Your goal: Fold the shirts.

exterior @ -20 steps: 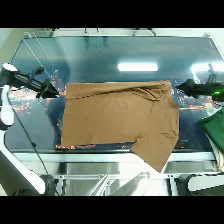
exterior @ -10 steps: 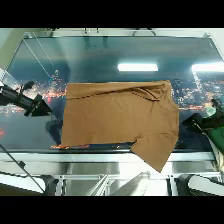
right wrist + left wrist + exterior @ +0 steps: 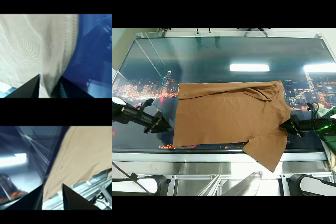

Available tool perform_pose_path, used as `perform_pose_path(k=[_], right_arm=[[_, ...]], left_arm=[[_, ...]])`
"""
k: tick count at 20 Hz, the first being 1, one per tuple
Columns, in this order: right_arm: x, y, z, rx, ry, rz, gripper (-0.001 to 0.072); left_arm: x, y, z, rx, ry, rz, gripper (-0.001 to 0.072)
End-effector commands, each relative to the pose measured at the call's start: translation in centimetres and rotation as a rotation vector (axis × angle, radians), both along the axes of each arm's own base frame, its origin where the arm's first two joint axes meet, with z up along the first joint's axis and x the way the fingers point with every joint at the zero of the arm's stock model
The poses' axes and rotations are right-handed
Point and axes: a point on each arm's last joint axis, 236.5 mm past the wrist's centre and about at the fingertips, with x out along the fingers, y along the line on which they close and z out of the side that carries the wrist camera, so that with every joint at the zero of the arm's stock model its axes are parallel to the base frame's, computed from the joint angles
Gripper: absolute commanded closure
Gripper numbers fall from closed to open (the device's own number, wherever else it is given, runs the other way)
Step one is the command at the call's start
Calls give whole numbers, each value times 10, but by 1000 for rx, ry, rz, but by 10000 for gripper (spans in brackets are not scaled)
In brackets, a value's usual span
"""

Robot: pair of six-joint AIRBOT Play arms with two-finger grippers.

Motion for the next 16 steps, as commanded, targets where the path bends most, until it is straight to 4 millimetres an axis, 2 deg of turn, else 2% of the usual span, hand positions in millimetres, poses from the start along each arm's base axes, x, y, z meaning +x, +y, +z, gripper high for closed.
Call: perform_pose_path(k=[1,3,7,9,10,11,12,14,16], right_arm=[[-12,-8,-13,-78,17,75,374],[-12,-8,-13,-79,12,84,502],[-13,-7,-12,-74,7,97,480],[-15,-5,-11,-65,13,102,480],[-16,-4,-10,-57,17,107,480],[-18,-3,-9,-52,21,112,480],[-19,-2,-9,-50,24,115,480],[-20,-6,-6,-34,34,93,481],[-22,-15,-1,-8,45,55,485]], left_arm=[[-25,-10,-18,-4,52,20,458],[-32,-13,-28,5,65,34,458],[-30,-30,-40,35,40,-3,457],[-28,-54,-39,7,21,-54,459],[-35,-62,-38,-8,25,-115,463],[-44,-70,-35,-30,32,-182,549],[-49,-74,-32,-56,35,-222,688],[-49,-72,-31,-62,39,-210,680],[-42,-63,-28,-64,33,-167,680]])
